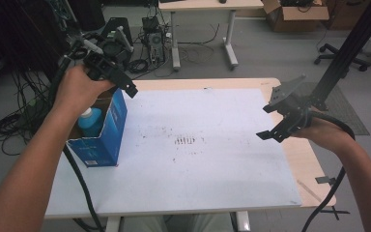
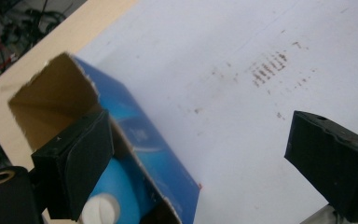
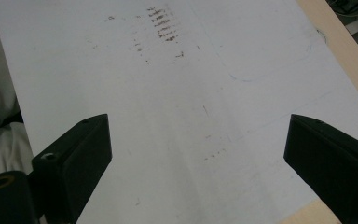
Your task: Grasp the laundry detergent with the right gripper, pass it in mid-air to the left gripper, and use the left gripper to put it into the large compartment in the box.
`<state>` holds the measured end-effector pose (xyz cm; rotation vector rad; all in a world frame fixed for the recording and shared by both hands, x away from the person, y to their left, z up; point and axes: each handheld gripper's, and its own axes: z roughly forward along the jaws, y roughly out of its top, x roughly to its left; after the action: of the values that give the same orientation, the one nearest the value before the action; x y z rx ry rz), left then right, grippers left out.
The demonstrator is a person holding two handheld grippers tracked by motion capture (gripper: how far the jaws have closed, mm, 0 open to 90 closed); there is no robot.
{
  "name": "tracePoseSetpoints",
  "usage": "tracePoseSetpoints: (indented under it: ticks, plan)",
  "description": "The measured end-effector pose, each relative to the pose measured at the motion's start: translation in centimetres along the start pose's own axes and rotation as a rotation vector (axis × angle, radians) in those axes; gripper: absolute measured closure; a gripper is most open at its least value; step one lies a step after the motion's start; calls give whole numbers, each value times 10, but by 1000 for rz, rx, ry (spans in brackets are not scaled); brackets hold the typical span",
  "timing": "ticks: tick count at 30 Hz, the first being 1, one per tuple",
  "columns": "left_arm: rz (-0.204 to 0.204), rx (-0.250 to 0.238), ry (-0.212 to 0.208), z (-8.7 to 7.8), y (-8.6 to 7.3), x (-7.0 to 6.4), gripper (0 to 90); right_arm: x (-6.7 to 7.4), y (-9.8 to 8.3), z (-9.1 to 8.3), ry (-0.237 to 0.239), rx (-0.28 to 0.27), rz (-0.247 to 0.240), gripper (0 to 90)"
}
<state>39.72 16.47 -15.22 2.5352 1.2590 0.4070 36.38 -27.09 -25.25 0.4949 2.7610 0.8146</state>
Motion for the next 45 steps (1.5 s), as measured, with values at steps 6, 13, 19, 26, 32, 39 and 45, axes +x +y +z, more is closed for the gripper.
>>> tracePoseSetpoints:
  ticks: [6, 13, 19, 26, 32, 39, 45]
  plan:
    - [80, -17, -17, 0, 13, -15, 77, 0, 1, -1, 0, 0, 2, 71]
    - [169, -24, -48, 5, 27, -33, 73, 2, 3, -2, 0, -1, 5, 71]
    - [224, -19, -74, 14, 36, -45, 75, 3, 4, -2, 1, 0, 12, 70]
    - [284, -14, -87, 23, 44, -55, 75, 6, 7, -3, 2, 4, 13, 70]
    - [327, -1, -101, 32, 50, -59, 79, 5, 10, -1, 5, 14, 16, 69]
    - [375, -7, -120, 41, 59, -65, 79, 8, 11, 0, 8, 26, 17, 69]
    - [422, -12, -125, 48, 64, -73, 81, 8, 10, -2, 3, 24, 25, 69]
